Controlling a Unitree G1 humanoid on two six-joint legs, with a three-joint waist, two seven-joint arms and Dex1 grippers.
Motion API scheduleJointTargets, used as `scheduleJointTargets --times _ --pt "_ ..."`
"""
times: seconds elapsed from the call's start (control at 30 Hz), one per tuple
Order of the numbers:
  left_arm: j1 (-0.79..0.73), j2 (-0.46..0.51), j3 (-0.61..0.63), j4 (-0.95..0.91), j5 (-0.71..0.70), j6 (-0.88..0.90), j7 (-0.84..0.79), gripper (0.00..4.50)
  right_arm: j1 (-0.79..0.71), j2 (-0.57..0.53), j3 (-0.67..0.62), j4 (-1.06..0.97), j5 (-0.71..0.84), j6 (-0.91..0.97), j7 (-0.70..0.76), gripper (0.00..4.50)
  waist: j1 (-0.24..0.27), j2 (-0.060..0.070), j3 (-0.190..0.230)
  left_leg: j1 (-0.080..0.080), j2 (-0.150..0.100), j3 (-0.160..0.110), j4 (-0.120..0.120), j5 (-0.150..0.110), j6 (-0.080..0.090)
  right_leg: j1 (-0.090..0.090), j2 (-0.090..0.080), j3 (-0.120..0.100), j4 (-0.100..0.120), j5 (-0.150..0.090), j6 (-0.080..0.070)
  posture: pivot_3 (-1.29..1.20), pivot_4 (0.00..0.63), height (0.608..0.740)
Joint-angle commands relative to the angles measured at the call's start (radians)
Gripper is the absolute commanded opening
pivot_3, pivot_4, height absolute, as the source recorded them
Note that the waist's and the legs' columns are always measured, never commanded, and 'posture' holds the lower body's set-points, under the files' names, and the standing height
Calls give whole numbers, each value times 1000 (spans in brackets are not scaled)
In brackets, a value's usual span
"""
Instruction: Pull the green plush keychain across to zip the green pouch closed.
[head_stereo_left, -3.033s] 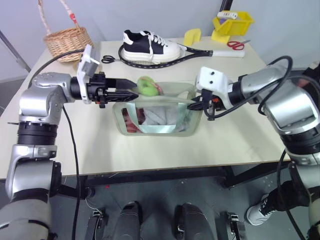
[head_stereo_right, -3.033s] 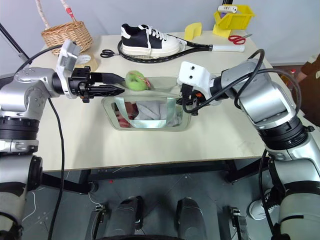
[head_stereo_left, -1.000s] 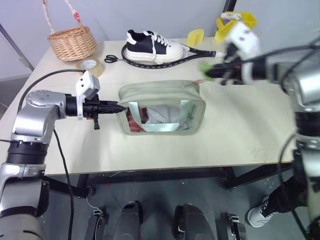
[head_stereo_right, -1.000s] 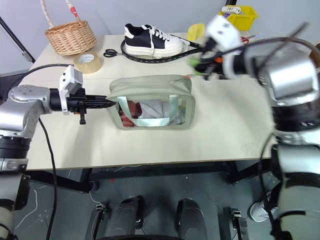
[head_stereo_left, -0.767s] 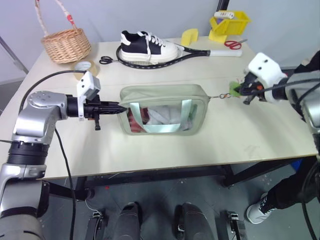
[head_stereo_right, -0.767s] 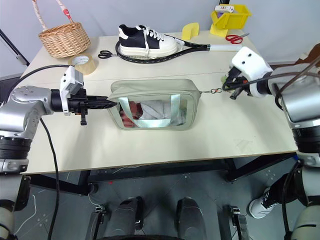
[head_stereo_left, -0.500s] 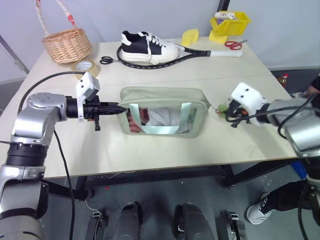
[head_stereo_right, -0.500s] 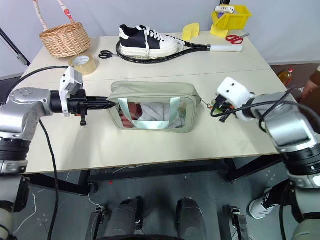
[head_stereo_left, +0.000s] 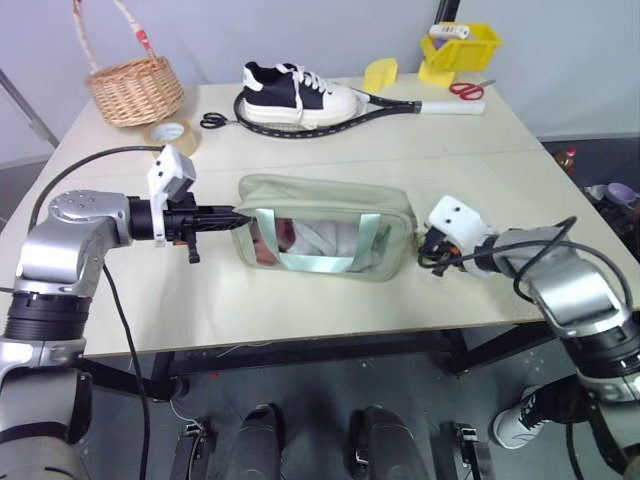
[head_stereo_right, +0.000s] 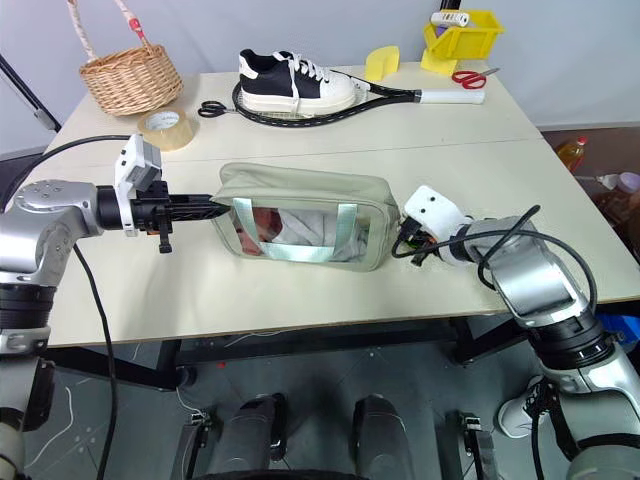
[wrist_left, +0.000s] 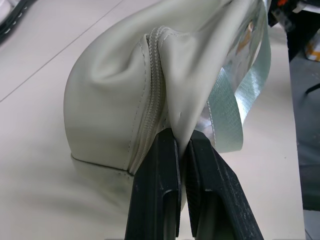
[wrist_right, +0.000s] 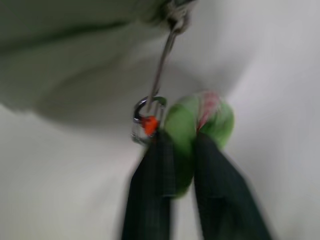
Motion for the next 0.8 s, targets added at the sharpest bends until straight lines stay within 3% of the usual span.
scheduleJointTargets --times 0.03,0.13,0.17,0.2,0.3,0.43,0.47,0.63,0.8 --pt "2 11 31 -34 -17 -2 -4 0 -73 -11 -124 -40 90 59 38 2681 0 0 0 0 0 0 0 0 0 0 0 0 0 0 0 0 150 740" --pt "6 8 29 -60 -33 18 -11 0 -115 -48 -213 -48 180 67 112 4202 2 0 0 0 0 0 0 0 0 0 0 0 0 0 0 0 150 740" --pt "6 5 30 -68 -41 29 -10 0 -122 -66 -239 -47 204 57 138 4202 2 0 0 0 0 0 0 0 0 0 0 0 0 0 0 0 150 740" --pt "4 4 31 -76 -51 49 -9 776 -130 -84 -260 -42 228 51 163 4266 3 0 0 0 0 0 0 0 0 0 0 0 -1 0 0 0 150 740" --pt "0 17 40 -89 -77 82 -20 2041 -135 -117 -284 -34 271 19 207 4266 4 0 0 -1 0 0 0 0 0 0 0 0 -1 0 0 0 150 740" --pt "-18 76 89 -61 -100 72 -68 4251 -122 -150 -314 -41 329 -37 284 4266 -1 0 0 0 0 0 0 0 0 0 0 0 -1 0 0 0 150 740" --pt "-15 100 102 -55 -108 60 -99 4439 -116 -157 -326 -42 344 -51 299 4266 -3 0 0 0 0 0 0 0 0 0 0 0 -1 0 0 0 150 740" --pt "-6 188 147 -17 -130 36 -189 4439 -73 -198 -388 -60 413 -81 356 4266 2 0 0 0 0 0 -1 0 0 0 0 0 -1 0 0 0 150 740" --pt "-15 204 155 -10 -151 63 -203 4439 30 -239 -410 -102 418 -121 368 4266 14 0 0 0 0 0 1 0 0 1 0 0 -1 0 0 0 150 740"
